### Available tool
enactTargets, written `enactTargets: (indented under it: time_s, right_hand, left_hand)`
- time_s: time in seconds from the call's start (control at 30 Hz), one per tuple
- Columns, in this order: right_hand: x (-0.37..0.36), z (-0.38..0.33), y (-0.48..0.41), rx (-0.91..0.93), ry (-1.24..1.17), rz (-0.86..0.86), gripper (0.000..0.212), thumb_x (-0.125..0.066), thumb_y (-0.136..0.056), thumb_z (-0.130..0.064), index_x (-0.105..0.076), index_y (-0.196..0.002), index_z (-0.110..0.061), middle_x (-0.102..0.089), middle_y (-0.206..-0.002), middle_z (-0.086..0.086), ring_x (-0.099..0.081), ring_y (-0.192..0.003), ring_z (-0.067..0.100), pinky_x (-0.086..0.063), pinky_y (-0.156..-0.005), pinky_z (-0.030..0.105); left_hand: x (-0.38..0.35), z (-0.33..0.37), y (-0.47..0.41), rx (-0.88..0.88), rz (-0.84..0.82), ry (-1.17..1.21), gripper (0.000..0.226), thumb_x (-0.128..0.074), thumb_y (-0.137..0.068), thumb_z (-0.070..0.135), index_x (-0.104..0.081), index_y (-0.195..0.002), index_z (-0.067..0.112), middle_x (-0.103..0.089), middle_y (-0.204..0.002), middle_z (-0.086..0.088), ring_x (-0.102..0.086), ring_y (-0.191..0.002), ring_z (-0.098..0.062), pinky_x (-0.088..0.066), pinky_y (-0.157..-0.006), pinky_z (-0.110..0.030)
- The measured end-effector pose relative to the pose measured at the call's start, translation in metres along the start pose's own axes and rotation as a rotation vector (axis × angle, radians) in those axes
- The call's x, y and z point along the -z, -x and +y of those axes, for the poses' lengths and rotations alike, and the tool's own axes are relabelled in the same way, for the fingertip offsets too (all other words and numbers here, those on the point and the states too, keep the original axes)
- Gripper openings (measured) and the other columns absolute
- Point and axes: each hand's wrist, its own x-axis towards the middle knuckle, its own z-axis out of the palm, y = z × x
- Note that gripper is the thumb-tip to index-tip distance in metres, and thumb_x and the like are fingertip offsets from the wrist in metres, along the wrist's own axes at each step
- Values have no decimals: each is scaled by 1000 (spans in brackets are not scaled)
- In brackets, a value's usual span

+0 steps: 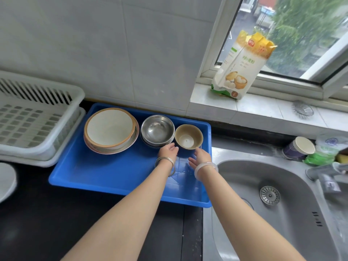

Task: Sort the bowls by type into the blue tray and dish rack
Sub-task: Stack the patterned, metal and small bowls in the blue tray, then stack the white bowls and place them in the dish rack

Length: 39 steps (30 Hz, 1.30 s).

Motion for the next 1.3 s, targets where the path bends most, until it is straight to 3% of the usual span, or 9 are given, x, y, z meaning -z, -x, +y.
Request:
enactTargets:
  time_s: [0.1,0.27,0.47,0.63,0.87,0.97,1.03,1.13,1.3]
  right_hand:
    - [-7,11,33,133,193,-30,31,-40,-96,-21,-51,-124,-14,-55,-121,12,-61,-103,31,-50,-84,38]
    - [-18,28,71,366,422,-158,20,-40,-96,-19,-58,-104,-15,-63,-103,7,-59,-87,21,-47,-73,31]
    - [-102,76,139,491,679,-415,19,-41,-96,-22,-59,-96,-21,-66,-94,1,-61,-85,16,-47,-75,27]
    - [-186,124,184,554,969,-608,28,-40,-96,-29,-60,-111,-17,-67,-111,7,-60,-104,26,-46,-94,41]
    - [-301,169,216,516,1231,-722,46,-43,-95,-32,-38,-139,-19,-53,-135,9,-51,-122,28,-39,-91,30]
    - [-332,181,213,506,1252,-659,52,-44,-94,-31,-31,-142,-16,-55,-132,11,-54,-116,30,-41,-84,32]
    - [-346,186,209,512,1247,-619,48,-46,-92,-28,-38,-137,-15,-59,-122,13,-58,-104,31,-42,-77,31]
    - [-359,192,203,403,1115,-597,44,-48,-90,-19,-42,-134,-15,-58,-102,10,-63,-79,26,-56,-79,43]
    - [-365,194,199,175,715,-577,50,-47,-89,2,-41,-137,-11,-47,-133,14,-60,-77,25,-58,-61,31]
  left_hand:
    - [37,4,25,-110,26,-120,40,-51,-88,12,-54,-127,9,-61,-127,-12,-57,-117,-29,-45,-101,-40]
    - [88,6,56,-259,59,-345,36,-53,-89,11,-57,-125,12,-62,-127,-7,-58,-115,-17,-41,-93,-21]
    - [205,-19,122,-313,309,-422,34,-54,-90,15,-57,-125,16,-63,-125,-5,-59,-113,-19,-43,-92,-25]
    - [298,-62,168,-323,662,-456,36,-56,-88,10,-58,-124,12,-59,-129,-5,-54,-120,-21,-39,-100,-29]
    - [399,-115,193,-82,1037,-450,48,-61,-81,0,-54,-128,11,-39,-146,-14,-26,-137,-38,-24,-114,-44]
    - [424,-132,196,-45,1083,-395,56,-62,-78,-4,-51,-130,13,-34,-147,-17,-25,-136,-42,-24,-113,-45]
    - [434,-140,196,-49,1084,-289,61,-62,-77,-4,-47,-133,14,-31,-148,-17,-28,-137,-37,-25,-113,-43]
    - [442,-148,194,-44,1082,-64,71,-62,-78,0,-34,-141,17,-34,-149,-9,-31,-138,-25,-27,-111,-35]
    - [444,-159,190,-21,1015,235,72,-59,-82,7,-27,-143,26,-45,-143,-2,-49,-126,-25,-39,-106,-39]
